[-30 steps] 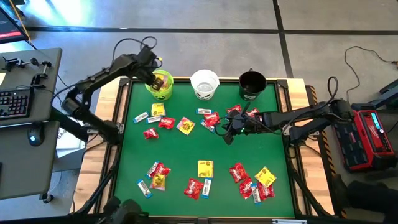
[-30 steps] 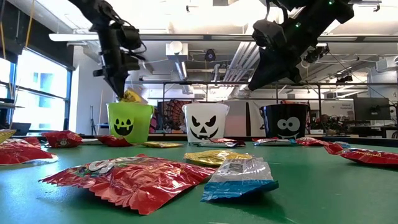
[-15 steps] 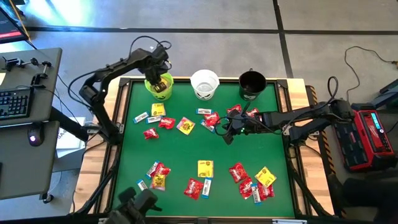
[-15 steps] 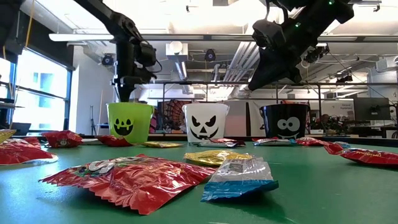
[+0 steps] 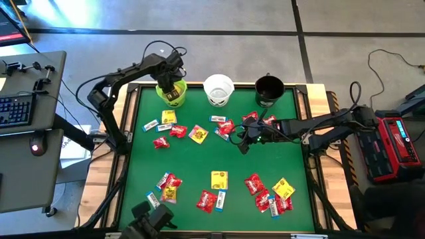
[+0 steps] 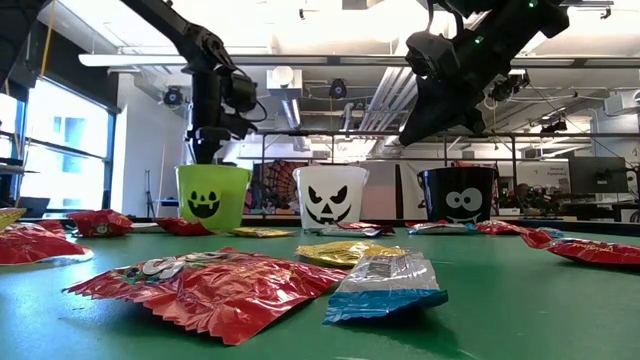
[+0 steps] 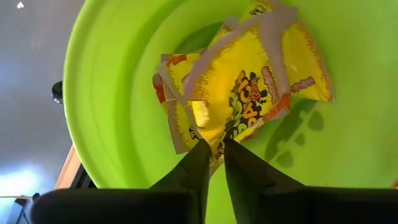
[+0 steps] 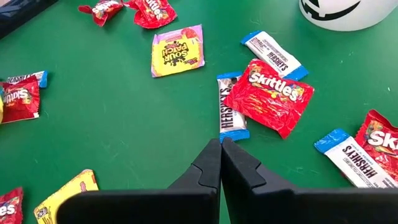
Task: Sort candy by brand, put in halloween buckets
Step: Put the yellow candy into the green bucket
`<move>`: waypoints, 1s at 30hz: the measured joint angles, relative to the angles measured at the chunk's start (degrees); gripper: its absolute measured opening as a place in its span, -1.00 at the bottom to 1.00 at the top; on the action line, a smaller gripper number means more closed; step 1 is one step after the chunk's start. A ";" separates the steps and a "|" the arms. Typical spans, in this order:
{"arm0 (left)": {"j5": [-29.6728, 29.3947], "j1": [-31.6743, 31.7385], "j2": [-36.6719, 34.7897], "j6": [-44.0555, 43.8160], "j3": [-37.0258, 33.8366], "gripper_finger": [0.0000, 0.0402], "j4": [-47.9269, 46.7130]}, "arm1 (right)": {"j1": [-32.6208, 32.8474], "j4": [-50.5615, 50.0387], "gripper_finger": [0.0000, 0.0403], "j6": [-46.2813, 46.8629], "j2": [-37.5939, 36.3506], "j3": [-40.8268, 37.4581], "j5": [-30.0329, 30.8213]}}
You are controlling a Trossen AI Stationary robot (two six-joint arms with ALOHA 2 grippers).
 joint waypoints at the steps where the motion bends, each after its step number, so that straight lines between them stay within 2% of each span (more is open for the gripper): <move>1: 0.00 -0.34 0.00 0.00 -0.01 -0.73 0.02 | 0.00 0.00 -1.00 0.00 0.00 0.00 0.00; 7: -0.23 -2.43 -0.11 -1.07 0.00 -0.47 0.23 | 0.13 0.00 -1.00 -0.07 0.00 0.00 -0.02; 13: -3.24 -4.21 -3.25 -1.58 -0.02 -0.29 2.88 | 0.13 -0.02 -1.00 -0.13 0.00 0.00 0.00; 25: -0.23 -5.12 -14.21 -7.18 -0.01 -0.24 8.84 | 0.15 -0.04 -1.00 -0.50 0.00 0.00 0.00; 30: 4.46 -6.27 -17.73 -9.96 -0.02 -0.24 12.45 | 0.15 -0.04 -1.00 -0.61 0.00 0.00 0.00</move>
